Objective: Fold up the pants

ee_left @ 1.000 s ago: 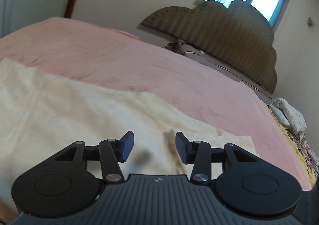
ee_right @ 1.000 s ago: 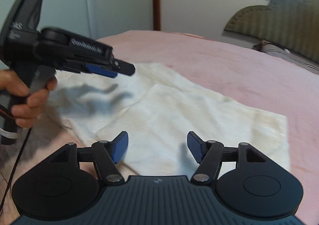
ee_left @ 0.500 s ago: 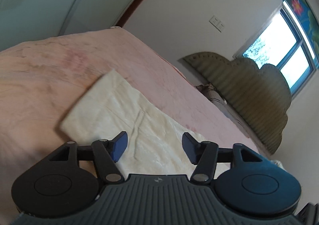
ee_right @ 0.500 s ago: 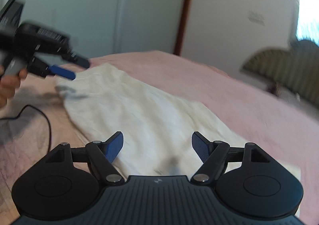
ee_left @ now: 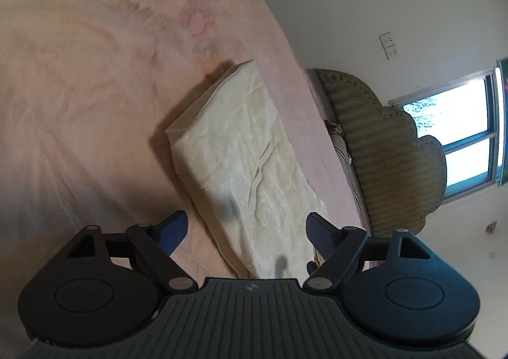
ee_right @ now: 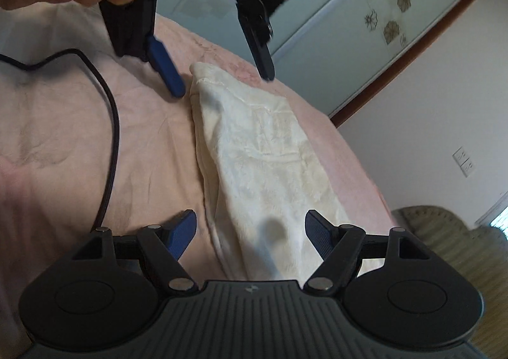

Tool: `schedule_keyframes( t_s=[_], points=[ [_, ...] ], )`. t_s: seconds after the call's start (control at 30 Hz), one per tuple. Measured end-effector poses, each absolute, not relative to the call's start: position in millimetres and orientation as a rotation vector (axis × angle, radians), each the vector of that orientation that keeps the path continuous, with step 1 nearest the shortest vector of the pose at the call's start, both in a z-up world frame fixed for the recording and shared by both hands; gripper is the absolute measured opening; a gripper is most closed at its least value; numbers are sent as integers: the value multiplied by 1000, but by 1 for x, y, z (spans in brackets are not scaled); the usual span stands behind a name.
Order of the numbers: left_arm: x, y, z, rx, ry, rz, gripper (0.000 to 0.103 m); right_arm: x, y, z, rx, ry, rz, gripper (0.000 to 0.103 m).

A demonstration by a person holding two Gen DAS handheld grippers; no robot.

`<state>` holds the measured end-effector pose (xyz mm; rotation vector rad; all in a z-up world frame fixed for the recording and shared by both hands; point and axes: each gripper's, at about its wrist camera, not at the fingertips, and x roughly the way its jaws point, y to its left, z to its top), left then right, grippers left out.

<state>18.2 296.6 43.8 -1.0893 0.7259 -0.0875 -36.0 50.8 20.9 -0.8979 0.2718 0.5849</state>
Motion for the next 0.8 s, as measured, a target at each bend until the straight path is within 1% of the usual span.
schedule_keyframes(
  t_s=[0.07, 0.17, 0.2, 0.43, 0.47, 0.5, 0.53, 0.57, 0.67, 0.7, 0.77, 0.8],
  points=[
    [24, 299, 38, -1132, 734, -90, 93, -33, 57, 20, -904, 254, 571, 75],
    [34, 305, 34, -1183, 733, -97, 101, -28, 67, 17, -906, 217, 548, 76],
    [38, 305, 35, -1184, 737, -95, 102, -26, 71, 16, -907, 211, 547, 76],
    [75, 305, 36, -1090, 782, -93, 102, -2, 98, 19, -883, 190, 581, 74],
    [79, 307, 36, -1100, 784, -98, 102, 2, 100, 21, -875, 193, 592, 64],
    [83, 309, 36, -1107, 770, -115, 102, 7, 103, 21, -867, 205, 611, 56],
    [87, 312, 34, -1115, 761, -133, 102, 10, 105, 21, -856, 218, 630, 44],
    [91, 315, 32, -1139, 767, -136, 102, 12, 108, 20, -853, 222, 639, 38],
    [99, 319, 31, -1184, 739, -177, 102, 15, 113, 21, -847, 220, 655, 26],
    [102, 320, 31, -1183, 727, -191, 102, 16, 111, 25, -823, 219, 658, 24],
    [111, 320, 31, -1172, 718, -202, 102, 24, 102, 37, -706, 253, 684, 16],
    [117, 320, 31, -1165, 723, -207, 102, 27, 96, 45, -639, 273, 698, 15]
  ],
)
